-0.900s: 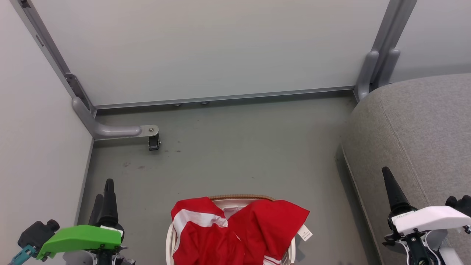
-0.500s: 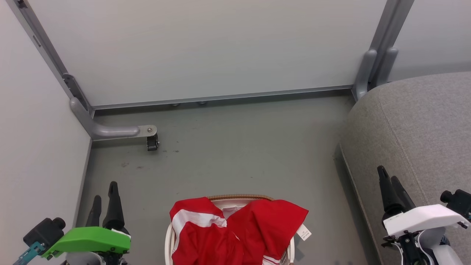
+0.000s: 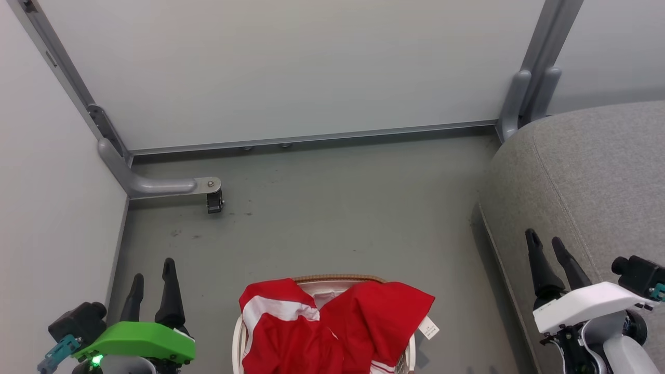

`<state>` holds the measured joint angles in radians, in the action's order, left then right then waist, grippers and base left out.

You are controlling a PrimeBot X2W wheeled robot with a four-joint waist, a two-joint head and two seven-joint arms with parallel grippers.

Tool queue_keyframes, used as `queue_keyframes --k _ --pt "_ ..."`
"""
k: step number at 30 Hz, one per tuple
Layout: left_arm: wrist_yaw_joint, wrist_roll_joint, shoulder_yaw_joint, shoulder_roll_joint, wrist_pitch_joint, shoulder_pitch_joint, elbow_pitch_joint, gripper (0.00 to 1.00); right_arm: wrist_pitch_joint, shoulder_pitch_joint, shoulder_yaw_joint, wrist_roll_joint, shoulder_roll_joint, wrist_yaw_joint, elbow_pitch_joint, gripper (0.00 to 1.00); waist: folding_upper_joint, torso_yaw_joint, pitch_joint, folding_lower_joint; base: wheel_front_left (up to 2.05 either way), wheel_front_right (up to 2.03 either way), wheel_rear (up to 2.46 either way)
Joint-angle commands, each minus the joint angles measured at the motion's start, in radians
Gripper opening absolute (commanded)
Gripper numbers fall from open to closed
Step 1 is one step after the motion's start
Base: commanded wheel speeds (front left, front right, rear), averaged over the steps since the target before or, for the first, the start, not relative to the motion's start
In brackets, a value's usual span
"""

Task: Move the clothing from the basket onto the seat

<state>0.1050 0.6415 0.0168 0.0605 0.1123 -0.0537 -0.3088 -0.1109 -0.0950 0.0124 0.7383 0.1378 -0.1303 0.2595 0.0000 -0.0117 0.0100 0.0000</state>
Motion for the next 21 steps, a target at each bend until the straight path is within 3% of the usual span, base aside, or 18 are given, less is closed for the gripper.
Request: queue_keyframes --k 1,21 --pt "-0.005 -0.037 -0.004 0.013 0.010 -0.017 0.004 1.00 -0.011 -0.025 0.006 -0.035 0.012 0.000 -0.007 1.00 0.0000 -0.001 0.000 0.0000 0.00 0.00 0.00" --pt "-0.023 -0.258 -0.042 0.025 0.063 -0.003 -0.005 1.00 -0.064 -0.019 0.035 -0.252 0.020 0.000 0.010 1.00 0.0000 -0.006 -0.002 0.0000 0.00 0.00 0.00"
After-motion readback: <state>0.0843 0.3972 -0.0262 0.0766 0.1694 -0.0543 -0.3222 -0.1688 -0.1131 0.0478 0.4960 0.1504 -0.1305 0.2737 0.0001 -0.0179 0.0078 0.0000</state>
